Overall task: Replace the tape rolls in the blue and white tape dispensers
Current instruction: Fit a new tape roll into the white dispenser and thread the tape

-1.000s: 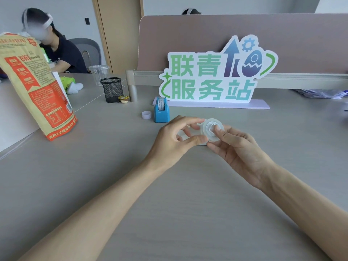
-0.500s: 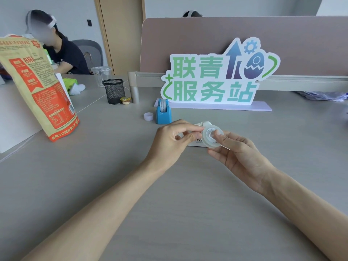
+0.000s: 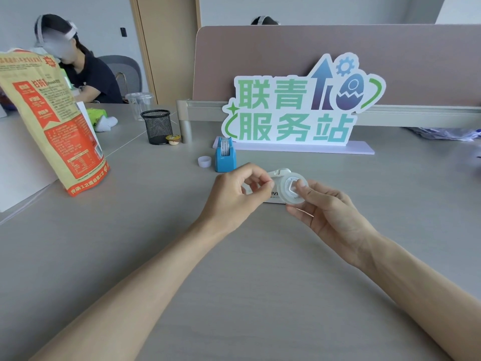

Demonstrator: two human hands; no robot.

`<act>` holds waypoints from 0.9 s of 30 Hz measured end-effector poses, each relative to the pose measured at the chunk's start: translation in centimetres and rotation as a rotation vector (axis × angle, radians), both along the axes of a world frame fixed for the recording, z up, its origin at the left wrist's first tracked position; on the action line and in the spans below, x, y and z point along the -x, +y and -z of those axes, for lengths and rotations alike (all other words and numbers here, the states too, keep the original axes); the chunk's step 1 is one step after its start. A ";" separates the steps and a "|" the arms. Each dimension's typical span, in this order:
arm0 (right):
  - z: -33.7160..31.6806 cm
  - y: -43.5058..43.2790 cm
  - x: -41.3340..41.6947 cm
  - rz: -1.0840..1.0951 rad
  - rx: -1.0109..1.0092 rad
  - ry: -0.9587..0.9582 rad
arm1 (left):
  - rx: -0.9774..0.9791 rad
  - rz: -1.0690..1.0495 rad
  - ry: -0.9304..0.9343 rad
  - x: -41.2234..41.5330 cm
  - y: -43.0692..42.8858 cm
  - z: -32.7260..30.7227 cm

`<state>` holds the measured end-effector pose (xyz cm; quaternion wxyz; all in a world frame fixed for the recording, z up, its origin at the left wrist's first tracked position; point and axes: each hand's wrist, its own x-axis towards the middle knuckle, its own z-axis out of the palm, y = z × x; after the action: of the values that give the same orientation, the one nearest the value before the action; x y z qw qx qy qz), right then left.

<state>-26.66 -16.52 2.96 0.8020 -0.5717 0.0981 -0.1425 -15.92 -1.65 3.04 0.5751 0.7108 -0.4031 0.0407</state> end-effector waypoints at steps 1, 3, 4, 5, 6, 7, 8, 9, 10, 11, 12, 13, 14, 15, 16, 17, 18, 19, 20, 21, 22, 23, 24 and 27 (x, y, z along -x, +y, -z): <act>0.0 0.0 -0.1 -0.003 0.005 -0.001 | 0.012 -0.004 0.008 -0.1 0.0 -0.1; 0.0 -0.1 -0.1 -0.004 0.023 0.000 | 0.034 -0.003 0.023 -0.1 0.0 -0.1; 0.0 -0.1 0.0 0.000 0.039 0.000 | 0.040 0.003 0.031 -0.1 0.0 -0.2; 0.1 -0.1 0.0 0.005 0.059 0.000 | 0.041 0.015 0.045 -0.1 0.0 -0.2; 0.1 -0.1 0.0 0.011 0.083 0.001 | 0.040 0.035 0.065 0.0 0.0 -0.2; 0.2 -0.1 0.0 0.019 0.109 0.000 | 0.040 0.062 0.090 0.0 0.0 -0.2; 0.2 0.0 0.0 0.029 0.131 -0.004 | 0.041 0.089 0.119 0.0 0.0 -0.2; 0.3 0.0 0.0 0.042 0.143 -0.012 | 0.046 0.112 0.150 0.0 0.0 -0.2; 0.3 0.0 0.0 0.056 0.149 -0.020 | 0.051 0.125 0.182 0.0 0.0 -0.3; 0.3 0.0 0.0 0.072 0.152 -0.028 | 0.055 0.128 0.216 0.0 0.0 -0.3; 0.3 0.0 0.0 0.088 0.154 -0.035 | 0.055 0.124 0.250 0.0 -0.1 -0.4; 0.3 0.0 -0.1 0.102 0.161 -0.042 | 0.055 0.118 0.279 -0.1 -0.1 -0.5; 0.3 0.0 -0.1 0.113 0.174 -0.047 | 0.056 0.113 0.303 -0.1 -0.2 -0.5; 0.4 0.0 -0.1 0.119 0.194 -0.053 | 0.054 0.110 0.323 -0.2 -0.3 -0.4; 0.4 0.0 -0.1 0.122 0.216 -0.061 | 0.048 0.108 0.340 -0.3 -0.3 -0.4; 0.5 0.1 -0.1 0.125 0.235 -0.067 | 0.034 0.106 0.356 -0.4 -0.3 -0.3; 0.5 0.1 -0.2 0.134 0.250 -0.069 | 0.016 0.105 0.371 -0.4 -0.4 -0.3; 0.5 0.0 -0.2 0.146 0.259 -0.070 | 0.001 0.103 0.385 -0.5 -0.4 -0.2; 0.6 -0.1 -0.3 0.157 0.263 -0.070 | -0.008 0.101 0.397 -0.6 -0.4 -0.2; 0.7 -0.2 -0.3 0.165 0.268 -0.067 | -0.012 0.097 0.404 -0.7 -0.4 -0.2; 0.7 -0.3 -0.4 0.172 0.281 -0.062 | -0.015 0.095 0.408 -0.7 -0.4 -0.3; 0.9 -0.4 -0.4 0.184 0.300 -0.059 | -0.017 0.095 0.410 -0.8 -0.3 -0.3; 0.9 -0.5 -0.4 0.204 0.325 -0.065 | -0.016 0.096 0.411 -0.9 -0.3 -0.3; 0.9 -0.5 -0.5 0.273 0.453 -0.130 | 0.002 0.091 0.417 -0.9 -0.4 -0.3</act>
<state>-26.17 -16.97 2.01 0.6317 -0.7077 0.0883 -0.3038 -15.01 -2.09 3.35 0.6481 0.6841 -0.3071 -0.1329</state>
